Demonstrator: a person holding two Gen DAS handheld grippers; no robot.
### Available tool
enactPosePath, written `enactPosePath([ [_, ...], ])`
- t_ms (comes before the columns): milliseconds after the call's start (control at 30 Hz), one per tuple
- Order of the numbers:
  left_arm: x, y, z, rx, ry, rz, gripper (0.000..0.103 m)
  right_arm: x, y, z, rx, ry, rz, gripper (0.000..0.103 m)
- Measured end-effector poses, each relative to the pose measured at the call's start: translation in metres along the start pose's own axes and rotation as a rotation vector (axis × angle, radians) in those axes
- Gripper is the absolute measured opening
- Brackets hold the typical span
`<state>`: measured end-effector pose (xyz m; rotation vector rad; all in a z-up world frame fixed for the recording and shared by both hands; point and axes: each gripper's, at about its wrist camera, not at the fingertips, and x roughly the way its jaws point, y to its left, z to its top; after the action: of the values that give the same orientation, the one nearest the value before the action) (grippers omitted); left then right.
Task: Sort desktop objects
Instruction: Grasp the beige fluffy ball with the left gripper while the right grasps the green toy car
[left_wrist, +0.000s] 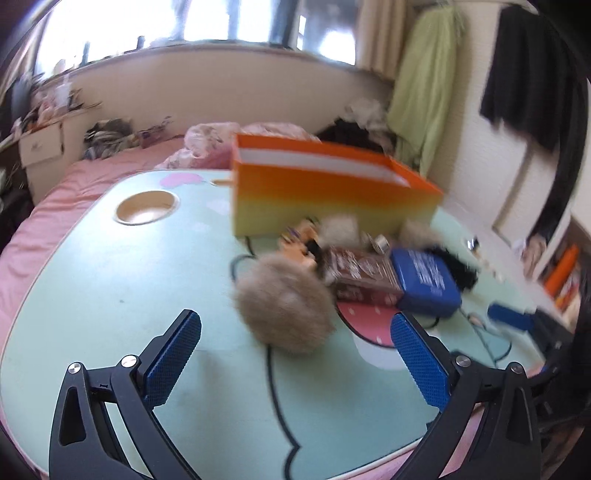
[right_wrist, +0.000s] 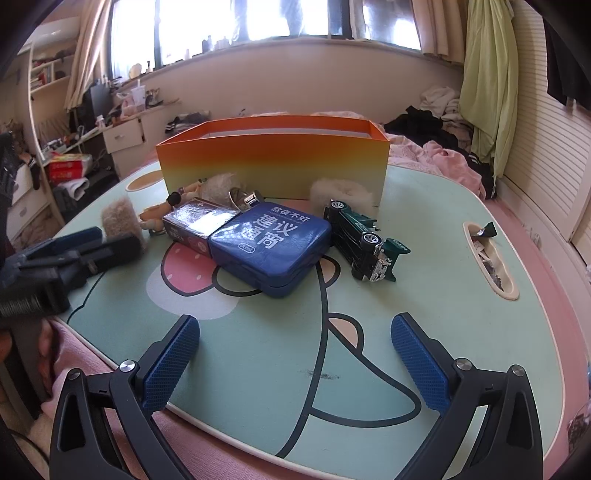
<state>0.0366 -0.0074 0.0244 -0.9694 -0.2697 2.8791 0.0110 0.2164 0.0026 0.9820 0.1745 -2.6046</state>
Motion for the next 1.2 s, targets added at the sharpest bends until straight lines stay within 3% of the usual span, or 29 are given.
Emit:
enactPosePath([
  [100, 0.000, -0.003, 0.002, 0.019, -0.009, 0.029, 0.093, 0.000, -0.001, 0.000, 0.001, -0.001, -0.001, 0.103],
  [167, 0.005, -0.008, 0.003, 0.039, 0.002, 0.043, 0.080, -0.001, -0.002, 0.001, 0.007, -0.004, -0.002, 0.103],
  [233, 0.009, -0.006, 0.003, 0.028, 0.010, 0.039, 0.042, -0.006, -0.006, 0.000, 0.037, -0.022, 0.011, 0.101],
  [333, 0.004, 0.005, 0.001, -0.018, -0.013, 0.011, 0.042, -0.032, -0.026, -0.002, 0.113, -0.143, 0.068, 0.097],
  [433, -0.007, 0.007, -0.001, -0.026, -0.069, 0.001, 0.042, -0.047, -0.046, 0.011, 0.155, -0.198, 0.029, 0.093],
  [500, -0.008, 0.003, -0.001, -0.006, -0.077, 0.001, 0.042, -0.043, -0.056, 0.024, 0.148, -0.160, -0.021, 0.079],
  [567, -0.007, -0.002, -0.002, 0.015, -0.075, -0.004, 0.042, -0.028, -0.070, 0.034, 0.193, -0.088, 0.018, 0.065],
  [800, -0.005, -0.001, -0.002, 0.011, -0.068, -0.005, 0.042, 0.016, -0.076, 0.056, 0.238, 0.054, 0.156, 0.061],
  [933, -0.003, -0.001, -0.002, 0.011, -0.058, -0.016, 0.042, 0.041, -0.072, 0.062, 0.231, 0.177, 0.163, 0.030],
  [1100, -0.005, -0.004, -0.003, 0.025, -0.065, -0.018, 0.042, 0.038, -0.065, 0.057, 0.162, 0.159, 0.197, 0.026],
  [1200, -0.006, -0.004, -0.002, 0.035, -0.046, -0.039, 0.042, 0.025, -0.079, 0.052, 0.233, 0.095, 0.246, 0.026],
])
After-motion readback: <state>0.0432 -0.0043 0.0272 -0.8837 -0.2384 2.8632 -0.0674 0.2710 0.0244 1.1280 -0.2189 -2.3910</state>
